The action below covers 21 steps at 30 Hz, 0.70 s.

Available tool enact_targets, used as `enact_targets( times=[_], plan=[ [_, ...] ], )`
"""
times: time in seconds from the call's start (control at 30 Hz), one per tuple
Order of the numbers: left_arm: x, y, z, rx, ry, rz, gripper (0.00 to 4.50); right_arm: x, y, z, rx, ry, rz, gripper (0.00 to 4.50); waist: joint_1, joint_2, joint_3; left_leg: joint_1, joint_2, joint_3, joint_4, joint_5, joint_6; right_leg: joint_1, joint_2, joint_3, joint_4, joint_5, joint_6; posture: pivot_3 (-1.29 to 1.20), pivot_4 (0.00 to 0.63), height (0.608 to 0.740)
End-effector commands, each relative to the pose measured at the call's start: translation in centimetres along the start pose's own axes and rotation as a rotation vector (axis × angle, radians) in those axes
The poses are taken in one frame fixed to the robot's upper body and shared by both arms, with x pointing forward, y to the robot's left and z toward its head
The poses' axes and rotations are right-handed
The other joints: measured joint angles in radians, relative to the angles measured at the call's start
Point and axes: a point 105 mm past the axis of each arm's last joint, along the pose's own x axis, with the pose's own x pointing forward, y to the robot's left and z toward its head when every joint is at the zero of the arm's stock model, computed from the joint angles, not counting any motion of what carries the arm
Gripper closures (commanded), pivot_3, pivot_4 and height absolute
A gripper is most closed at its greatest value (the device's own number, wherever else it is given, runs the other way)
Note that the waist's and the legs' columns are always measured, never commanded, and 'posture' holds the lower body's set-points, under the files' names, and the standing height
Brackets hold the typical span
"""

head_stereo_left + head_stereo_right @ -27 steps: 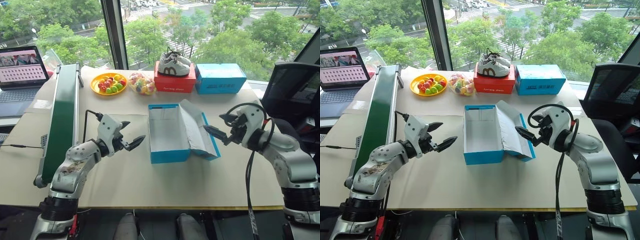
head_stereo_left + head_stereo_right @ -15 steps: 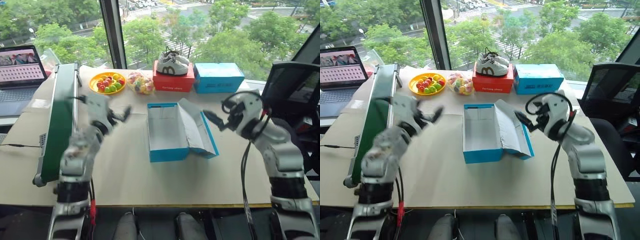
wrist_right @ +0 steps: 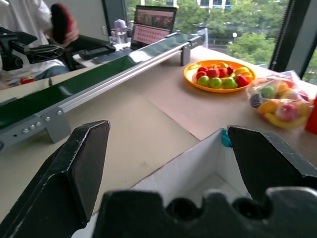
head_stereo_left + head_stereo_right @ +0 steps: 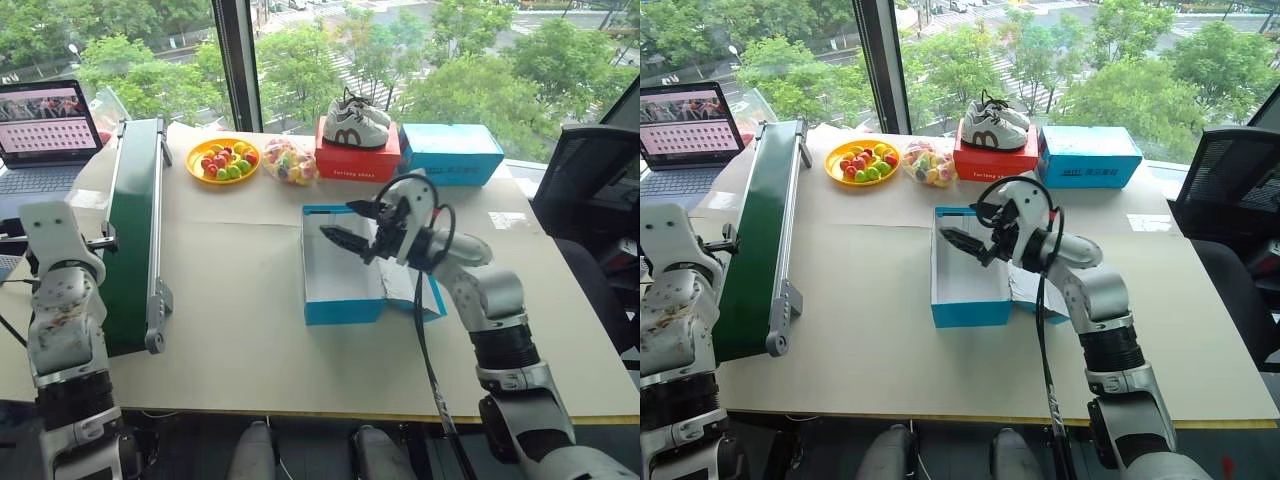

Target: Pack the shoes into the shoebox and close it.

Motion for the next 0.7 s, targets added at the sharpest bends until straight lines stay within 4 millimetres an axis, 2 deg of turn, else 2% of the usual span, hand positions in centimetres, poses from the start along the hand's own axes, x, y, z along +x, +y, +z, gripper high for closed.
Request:
enact_targets(
  times=[0.03, 0.23, 0.37, 0.57, 0.7],
  plan=[
    [-0.1, 1.3, 2.0, -0.001, -0.066, 0.004, 0.0, 0.8, 1.7, 1.0, -0.047, -0.024, 0.057, 0.03, 0.001, 0.0, 0.0, 0.0, 0.0, 0.0, 0.0, 0.0, -0.001, 0.0, 0.0, -0.001, 0.0, 0.0, 0.0, 0.0, 0.15, 0.74],
    [0.2, 1.0, 1.2, -0.099, -0.009, -0.027, 0.0, 2.2, 3.2, 0.4, -0.065, -0.009, 0.096, 0.03, 0.0, -0.001, 0.0, 0.0, 0.001, 0.0, 0.0, 0.001, -0.007, 0.0, 0.0, -0.002, 0.0, 0.001, -0.001, 0.0, 0.15, 0.74],
    [1.0, 0.2, 1.2, -0.09, -0.013, -0.059, 0.0, 2.4, 3.6, 0.2, -0.072, -0.004, 0.081, 0.03, 0.001, -0.001, -0.001, 0.0, 0.001, 0.0, 0.0, 0.001, -0.006, 0.0, 0.0, -0.002, 0.0, 0.002, -0.002, 0.0, 0.15, 0.74],
    [1.7, -1.7, 1.1, -0.045, -0.027, -0.11, 0.0, 1.7, 3.1, -0.1, -0.054, -0.002, 0.03, 0.03, 0.002, -0.002, -0.001, 0.0, 0.001, 0.0, 0.0, 0.002, -0.006, 0.0, 0.0, -0.003, 0.0, 0.002, -0.001, 0.0, 0.15, 0.74],
    [2.2, -1.3, 0.7, -0.05, -0.036, -0.074, 0.0, 1.2, 2.2, -1.2, -0.058, 0.044, -0.019, 0.03, 0.002, -0.002, -0.001, 0.0, 0.001, 0.0, 0.0, 0.002, -0.006, 0.0, 0.0, -0.003, 0.0, 0.002, -0.002, 0.0, 0.15, 0.74]
  ],
)
